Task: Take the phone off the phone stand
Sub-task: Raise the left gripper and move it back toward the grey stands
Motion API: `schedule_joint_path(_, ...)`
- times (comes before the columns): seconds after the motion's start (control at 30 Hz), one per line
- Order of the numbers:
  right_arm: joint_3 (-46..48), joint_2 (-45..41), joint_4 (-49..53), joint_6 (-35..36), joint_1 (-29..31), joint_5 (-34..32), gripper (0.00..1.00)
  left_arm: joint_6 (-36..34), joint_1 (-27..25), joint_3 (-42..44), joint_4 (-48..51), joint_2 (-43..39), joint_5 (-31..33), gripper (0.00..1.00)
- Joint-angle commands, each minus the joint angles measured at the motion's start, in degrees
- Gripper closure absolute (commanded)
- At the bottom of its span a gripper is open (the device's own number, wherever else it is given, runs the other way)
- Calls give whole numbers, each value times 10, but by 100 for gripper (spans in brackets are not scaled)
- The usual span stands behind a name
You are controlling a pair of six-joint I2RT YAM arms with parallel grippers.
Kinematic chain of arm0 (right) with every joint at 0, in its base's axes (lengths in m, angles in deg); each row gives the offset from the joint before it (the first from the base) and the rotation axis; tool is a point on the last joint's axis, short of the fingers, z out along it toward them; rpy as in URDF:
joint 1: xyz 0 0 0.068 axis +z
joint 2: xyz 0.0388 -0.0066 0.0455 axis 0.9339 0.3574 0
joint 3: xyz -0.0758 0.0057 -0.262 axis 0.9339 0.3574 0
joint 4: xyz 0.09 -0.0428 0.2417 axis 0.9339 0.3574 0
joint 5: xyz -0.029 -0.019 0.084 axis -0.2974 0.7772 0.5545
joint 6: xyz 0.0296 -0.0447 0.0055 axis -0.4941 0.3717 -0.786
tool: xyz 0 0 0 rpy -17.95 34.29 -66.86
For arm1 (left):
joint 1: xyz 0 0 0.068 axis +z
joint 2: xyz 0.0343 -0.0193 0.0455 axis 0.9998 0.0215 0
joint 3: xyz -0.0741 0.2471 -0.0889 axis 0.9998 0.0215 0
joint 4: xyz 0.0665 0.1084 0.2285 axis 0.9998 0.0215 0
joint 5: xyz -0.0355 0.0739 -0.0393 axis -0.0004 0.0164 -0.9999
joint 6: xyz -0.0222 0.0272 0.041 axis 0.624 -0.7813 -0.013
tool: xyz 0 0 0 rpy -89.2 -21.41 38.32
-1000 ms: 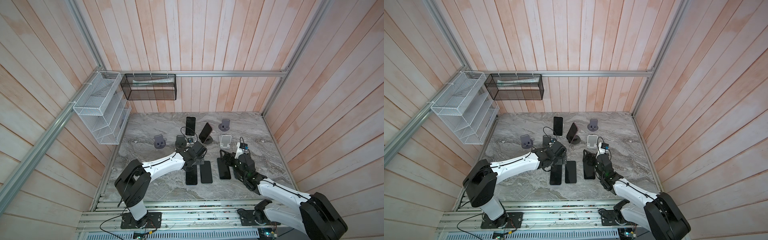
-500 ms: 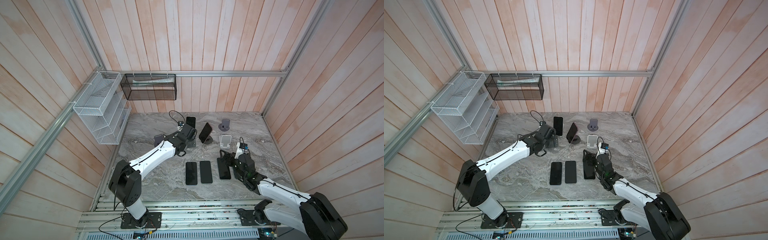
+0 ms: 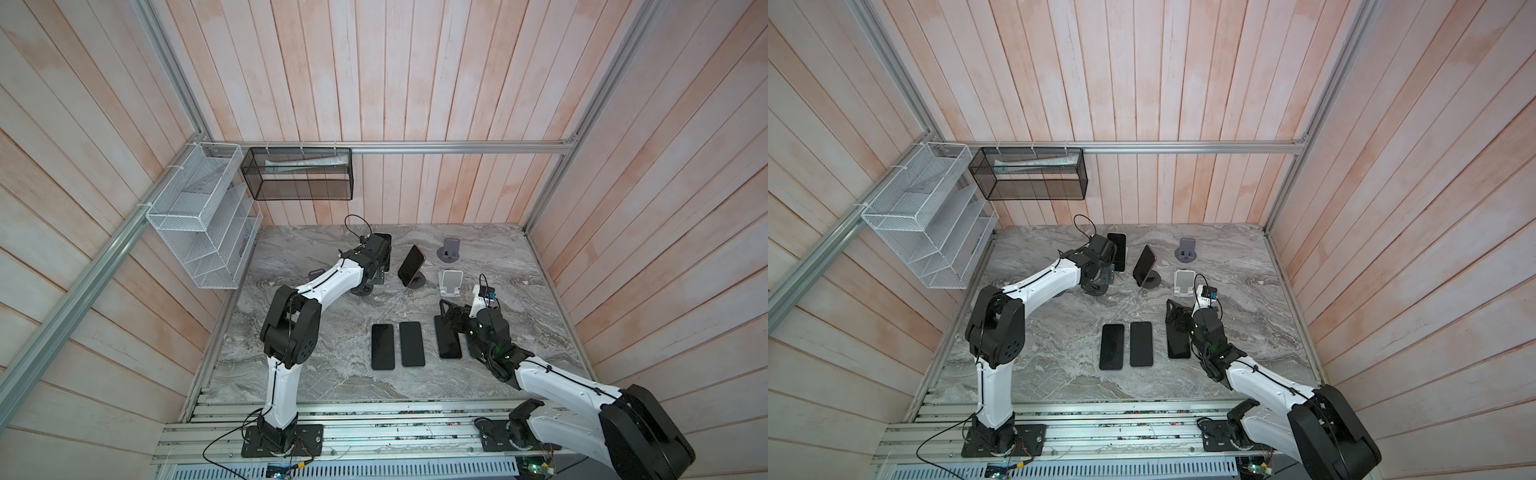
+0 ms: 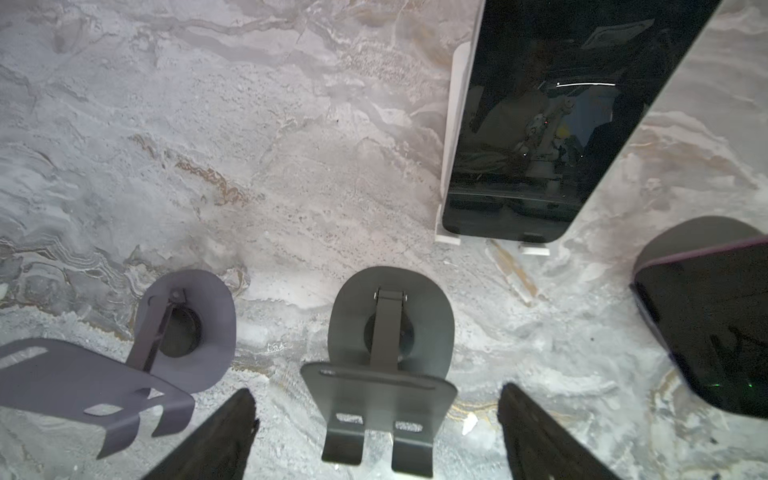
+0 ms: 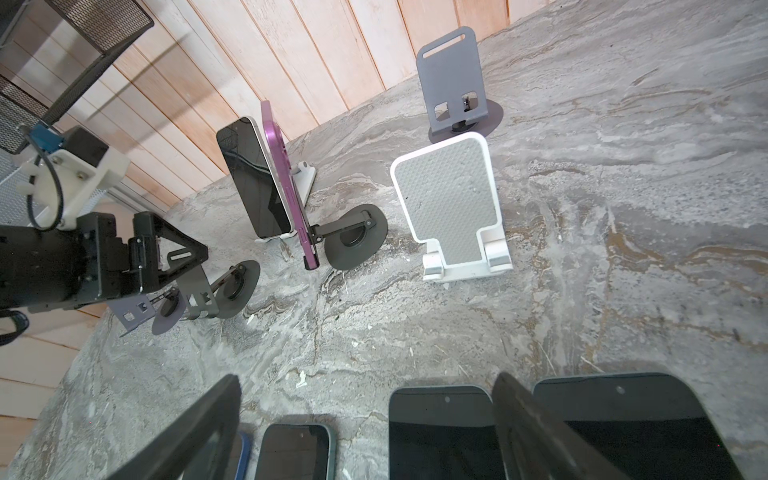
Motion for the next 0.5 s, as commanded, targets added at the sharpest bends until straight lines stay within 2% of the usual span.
schedule_joint_path(0.0,-12,15,4,5,-2,3,5,1,3,32,-38,-5,-4,10)
schedule_joint_path(0.17,-17,24,6,7,-2,10,5,-3,16,51,-84,4,-38,21)
schedule_joint_path(0.47,-19,25,9,10,-2,11,5,-19,32,58,-115,1,-20,36)
